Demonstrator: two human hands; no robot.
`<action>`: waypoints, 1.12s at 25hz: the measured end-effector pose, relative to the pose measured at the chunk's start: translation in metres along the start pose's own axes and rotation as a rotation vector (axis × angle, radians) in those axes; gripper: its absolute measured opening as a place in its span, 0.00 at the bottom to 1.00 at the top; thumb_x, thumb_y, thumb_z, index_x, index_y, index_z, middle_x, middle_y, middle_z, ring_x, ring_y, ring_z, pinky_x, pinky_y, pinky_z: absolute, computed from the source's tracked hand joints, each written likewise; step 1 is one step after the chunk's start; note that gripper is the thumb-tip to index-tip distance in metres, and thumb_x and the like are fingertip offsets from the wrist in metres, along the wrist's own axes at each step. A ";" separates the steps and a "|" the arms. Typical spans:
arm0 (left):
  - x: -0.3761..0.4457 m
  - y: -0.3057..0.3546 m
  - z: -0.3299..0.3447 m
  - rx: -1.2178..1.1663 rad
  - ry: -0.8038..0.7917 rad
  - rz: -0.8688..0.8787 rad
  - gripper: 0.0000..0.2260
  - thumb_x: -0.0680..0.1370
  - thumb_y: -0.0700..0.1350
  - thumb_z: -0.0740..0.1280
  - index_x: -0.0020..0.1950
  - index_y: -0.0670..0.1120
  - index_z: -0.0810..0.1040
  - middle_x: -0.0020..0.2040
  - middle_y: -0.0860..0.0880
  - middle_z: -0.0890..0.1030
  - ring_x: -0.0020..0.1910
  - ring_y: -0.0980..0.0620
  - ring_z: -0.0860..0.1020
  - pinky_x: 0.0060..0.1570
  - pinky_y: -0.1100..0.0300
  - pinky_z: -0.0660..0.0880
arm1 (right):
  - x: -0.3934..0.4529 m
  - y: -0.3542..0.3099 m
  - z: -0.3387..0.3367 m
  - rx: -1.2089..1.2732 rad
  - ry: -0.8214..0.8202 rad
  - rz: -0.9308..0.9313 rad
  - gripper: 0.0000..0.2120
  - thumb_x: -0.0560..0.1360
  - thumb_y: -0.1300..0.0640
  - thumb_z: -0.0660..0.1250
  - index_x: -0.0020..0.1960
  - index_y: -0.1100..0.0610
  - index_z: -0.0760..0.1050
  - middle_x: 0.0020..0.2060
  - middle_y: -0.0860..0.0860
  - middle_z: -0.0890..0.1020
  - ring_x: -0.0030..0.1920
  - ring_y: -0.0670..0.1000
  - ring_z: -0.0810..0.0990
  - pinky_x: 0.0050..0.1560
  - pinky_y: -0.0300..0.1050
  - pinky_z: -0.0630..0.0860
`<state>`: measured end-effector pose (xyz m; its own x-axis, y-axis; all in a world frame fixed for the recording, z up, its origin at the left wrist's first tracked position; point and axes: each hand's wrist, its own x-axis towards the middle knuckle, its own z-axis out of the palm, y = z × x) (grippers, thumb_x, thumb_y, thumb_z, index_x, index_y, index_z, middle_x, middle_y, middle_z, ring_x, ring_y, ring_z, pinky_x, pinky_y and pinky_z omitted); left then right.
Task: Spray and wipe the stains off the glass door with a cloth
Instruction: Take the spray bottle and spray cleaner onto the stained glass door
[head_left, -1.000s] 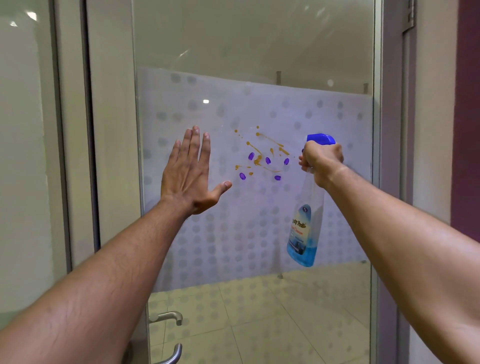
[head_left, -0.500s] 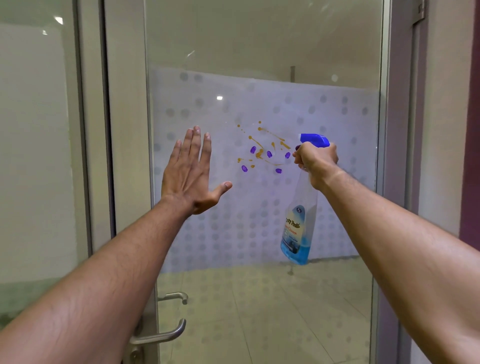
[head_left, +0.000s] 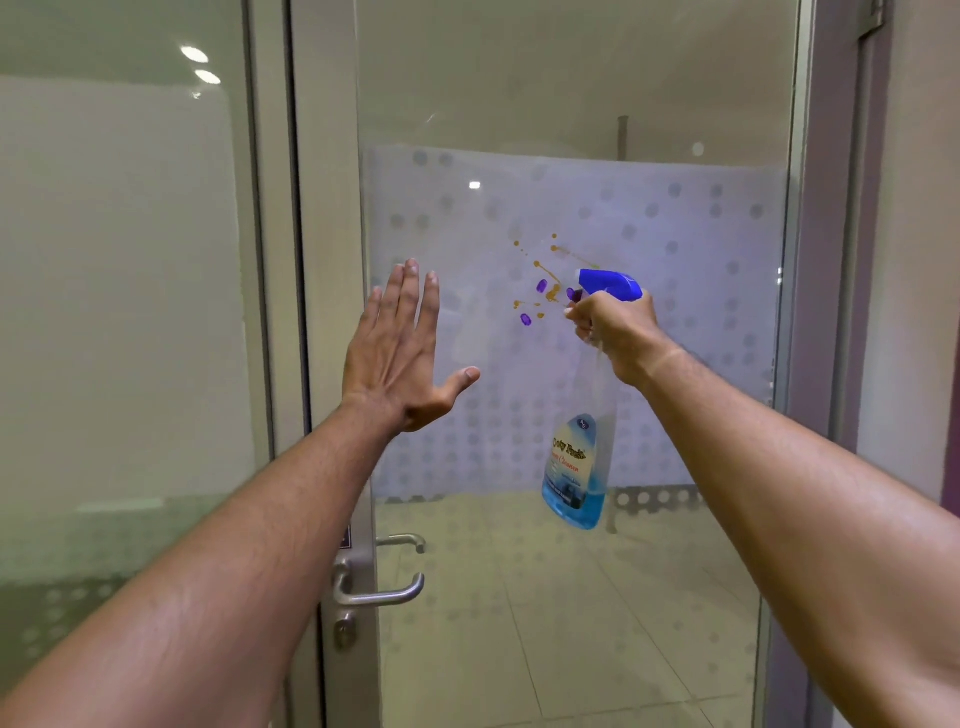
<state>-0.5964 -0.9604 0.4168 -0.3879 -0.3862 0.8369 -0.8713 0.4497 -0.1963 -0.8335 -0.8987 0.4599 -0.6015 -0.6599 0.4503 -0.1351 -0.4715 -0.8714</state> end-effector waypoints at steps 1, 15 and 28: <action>-0.009 -0.005 -0.006 0.003 -0.009 -0.005 0.48 0.73 0.71 0.52 0.80 0.41 0.40 0.80 0.39 0.42 0.80 0.43 0.40 0.78 0.46 0.44 | -0.009 0.000 0.005 0.018 -0.056 -0.014 0.23 0.63 0.66 0.73 0.58 0.60 0.76 0.44 0.54 0.81 0.41 0.51 0.78 0.39 0.43 0.76; -0.156 -0.073 -0.133 0.115 -0.169 -0.137 0.48 0.73 0.71 0.51 0.79 0.42 0.34 0.79 0.40 0.36 0.79 0.43 0.37 0.78 0.45 0.43 | -0.189 -0.016 0.086 0.162 -0.600 0.084 0.14 0.70 0.63 0.73 0.53 0.64 0.75 0.43 0.59 0.74 0.44 0.54 0.73 0.47 0.46 0.73; -0.304 -0.072 -0.284 0.362 -0.307 -0.385 0.47 0.73 0.71 0.48 0.79 0.42 0.34 0.79 0.40 0.36 0.79 0.43 0.36 0.78 0.45 0.43 | -0.370 -0.045 0.121 0.282 -0.947 0.161 0.22 0.70 0.58 0.75 0.60 0.66 0.74 0.48 0.58 0.80 0.50 0.56 0.79 0.54 0.50 0.78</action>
<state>-0.3299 -0.6467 0.3213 -0.0468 -0.7051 0.7076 -0.9921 -0.0500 -0.1154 -0.5099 -0.7040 0.3558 0.2955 -0.8640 0.4077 0.1585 -0.3765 -0.9127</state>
